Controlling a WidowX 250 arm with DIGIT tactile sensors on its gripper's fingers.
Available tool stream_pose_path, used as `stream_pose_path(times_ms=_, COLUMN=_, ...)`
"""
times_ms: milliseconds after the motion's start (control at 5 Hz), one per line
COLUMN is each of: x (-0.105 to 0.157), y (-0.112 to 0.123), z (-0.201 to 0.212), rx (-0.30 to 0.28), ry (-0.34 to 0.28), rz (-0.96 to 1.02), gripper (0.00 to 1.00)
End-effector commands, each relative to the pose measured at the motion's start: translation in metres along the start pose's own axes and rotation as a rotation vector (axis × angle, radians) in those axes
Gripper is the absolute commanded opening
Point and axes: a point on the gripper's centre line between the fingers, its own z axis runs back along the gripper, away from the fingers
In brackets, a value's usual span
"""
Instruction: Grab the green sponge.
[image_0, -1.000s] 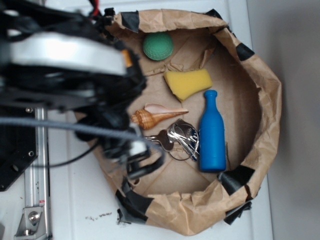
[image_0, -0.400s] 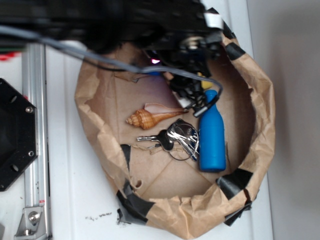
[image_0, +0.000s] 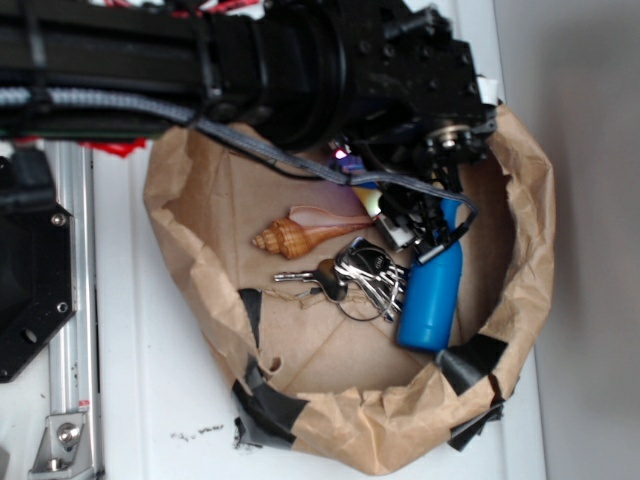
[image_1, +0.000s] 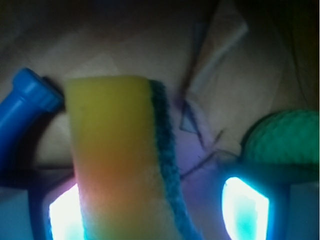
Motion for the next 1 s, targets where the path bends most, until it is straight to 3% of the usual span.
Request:
stream_pose_path(times_ms=0, x=-0.007, y=-0.012, z=-0.002, rx=-0.031, ry=0.026, rz=-0.122, gripper=1.00)
stream_pose_path(times_ms=200, x=-0.023, y=-0.022, z=-0.002, rx=-0.051, ry=0.051, rz=-0.202, gripper=1.00)
stream_pose_path(times_ms=400, x=-0.026, y=-0.023, z=0.000, rx=-0.033, ry=0.027, rz=-0.201, gripper=0.00)
stream_pose_path(times_ms=600, x=-0.025, y=-0.021, z=0.003, rx=-0.031, ry=0.020, rz=-0.196, gripper=0.00)
stream_pose_path(times_ms=800, x=-0.026, y=-0.018, z=0.026, rx=-0.037, ry=-0.027, rz=-0.200, gripper=0.00)
